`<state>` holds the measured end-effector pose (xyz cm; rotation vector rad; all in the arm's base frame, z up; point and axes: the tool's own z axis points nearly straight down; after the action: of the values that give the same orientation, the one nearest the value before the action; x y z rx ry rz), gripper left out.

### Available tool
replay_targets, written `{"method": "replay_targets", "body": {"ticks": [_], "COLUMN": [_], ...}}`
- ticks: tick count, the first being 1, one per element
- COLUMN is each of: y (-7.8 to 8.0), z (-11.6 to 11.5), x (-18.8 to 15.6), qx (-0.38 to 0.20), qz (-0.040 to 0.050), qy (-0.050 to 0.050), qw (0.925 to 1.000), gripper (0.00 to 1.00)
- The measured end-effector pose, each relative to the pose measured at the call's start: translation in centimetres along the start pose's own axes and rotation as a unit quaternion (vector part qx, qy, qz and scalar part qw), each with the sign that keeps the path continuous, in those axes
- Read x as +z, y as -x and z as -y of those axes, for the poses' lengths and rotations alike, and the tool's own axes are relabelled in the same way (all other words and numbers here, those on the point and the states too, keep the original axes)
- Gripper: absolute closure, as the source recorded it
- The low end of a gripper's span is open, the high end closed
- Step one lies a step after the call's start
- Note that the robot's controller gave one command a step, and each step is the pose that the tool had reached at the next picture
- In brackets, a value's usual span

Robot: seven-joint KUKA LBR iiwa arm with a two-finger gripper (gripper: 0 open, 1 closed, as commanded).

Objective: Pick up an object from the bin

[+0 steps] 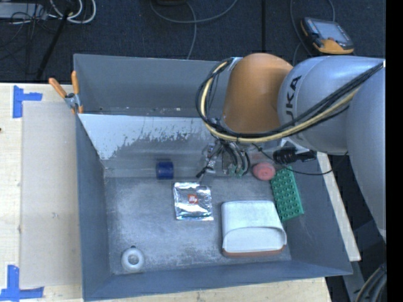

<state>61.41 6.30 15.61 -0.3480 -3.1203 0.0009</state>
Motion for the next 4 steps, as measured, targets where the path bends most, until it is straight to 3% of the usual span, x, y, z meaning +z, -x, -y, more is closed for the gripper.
{"method": "replay_targets", "body": {"ticks": [1, 2, 3, 4], "y": [-4.6, -7.9, -7.3, -12.6], "z": [-4.0, -3.0, 3.5, 1.4], "x": [6.6, -6.6, 0.3, 5.9], "qx": [0.173, 0.15, 0.355, 0.58], "qz": [-0.0032, 0.0038, -0.0022, -0.0034], "qy": [-0.001, 0.002, -0.002, -0.003], "qw": [0.985, 0.9887, 0.9348, 0.8145], "gripper": [1.0, 1.0, 1.0, 1.0]}}
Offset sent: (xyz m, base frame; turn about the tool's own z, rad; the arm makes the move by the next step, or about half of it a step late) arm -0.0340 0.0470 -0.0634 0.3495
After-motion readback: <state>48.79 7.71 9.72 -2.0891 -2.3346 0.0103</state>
